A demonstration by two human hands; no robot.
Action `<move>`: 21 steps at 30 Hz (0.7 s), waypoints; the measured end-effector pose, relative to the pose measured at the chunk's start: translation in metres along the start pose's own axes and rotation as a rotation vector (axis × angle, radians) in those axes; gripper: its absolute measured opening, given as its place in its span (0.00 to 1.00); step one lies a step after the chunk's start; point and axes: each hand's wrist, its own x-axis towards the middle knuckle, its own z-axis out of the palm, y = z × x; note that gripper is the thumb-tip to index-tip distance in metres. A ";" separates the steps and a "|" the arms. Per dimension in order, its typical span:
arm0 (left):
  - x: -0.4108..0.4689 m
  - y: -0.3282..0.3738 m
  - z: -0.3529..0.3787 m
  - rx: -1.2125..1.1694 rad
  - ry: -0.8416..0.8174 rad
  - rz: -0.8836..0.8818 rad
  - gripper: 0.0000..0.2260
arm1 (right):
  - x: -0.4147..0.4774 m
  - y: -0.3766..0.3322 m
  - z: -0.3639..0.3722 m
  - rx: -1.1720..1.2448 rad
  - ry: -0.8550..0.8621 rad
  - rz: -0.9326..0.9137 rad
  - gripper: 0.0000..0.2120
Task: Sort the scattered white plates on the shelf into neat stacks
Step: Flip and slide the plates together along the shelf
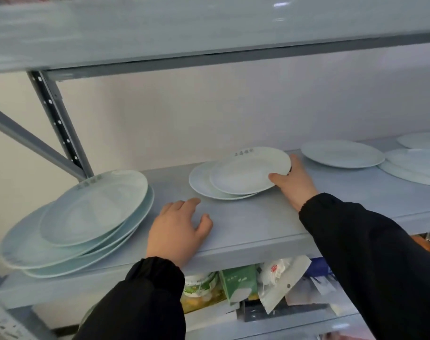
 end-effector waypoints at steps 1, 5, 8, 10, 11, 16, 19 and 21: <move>0.000 0.000 0.000 -0.001 0.005 -0.001 0.24 | 0.000 0.000 0.000 -0.018 -0.010 -0.020 0.25; 0.000 -0.001 0.001 0.000 0.017 -0.002 0.24 | 0.002 0.004 0.000 -0.064 -0.046 -0.002 0.27; 0.000 -0.001 0.001 -0.005 0.021 -0.006 0.24 | 0.003 0.005 -0.002 -0.050 -0.031 0.014 0.28; 0.000 -0.001 0.002 -0.012 0.022 -0.011 0.24 | 0.002 0.004 -0.003 -0.033 -0.020 0.019 0.25; 0.000 -0.001 0.002 -0.013 0.023 -0.012 0.24 | 0.002 0.003 -0.003 -0.022 -0.018 0.016 0.24; 0.000 -0.001 0.002 -0.015 0.028 -0.017 0.24 | 0.003 0.003 -0.002 0.003 -0.018 0.025 0.25; 0.000 -0.001 0.002 -0.018 0.032 -0.018 0.24 | 0.005 0.004 -0.002 -0.016 -0.026 0.032 0.26; -0.001 -0.001 0.001 -0.012 0.036 -0.019 0.23 | 0.006 0.006 -0.003 -0.026 -0.039 0.046 0.29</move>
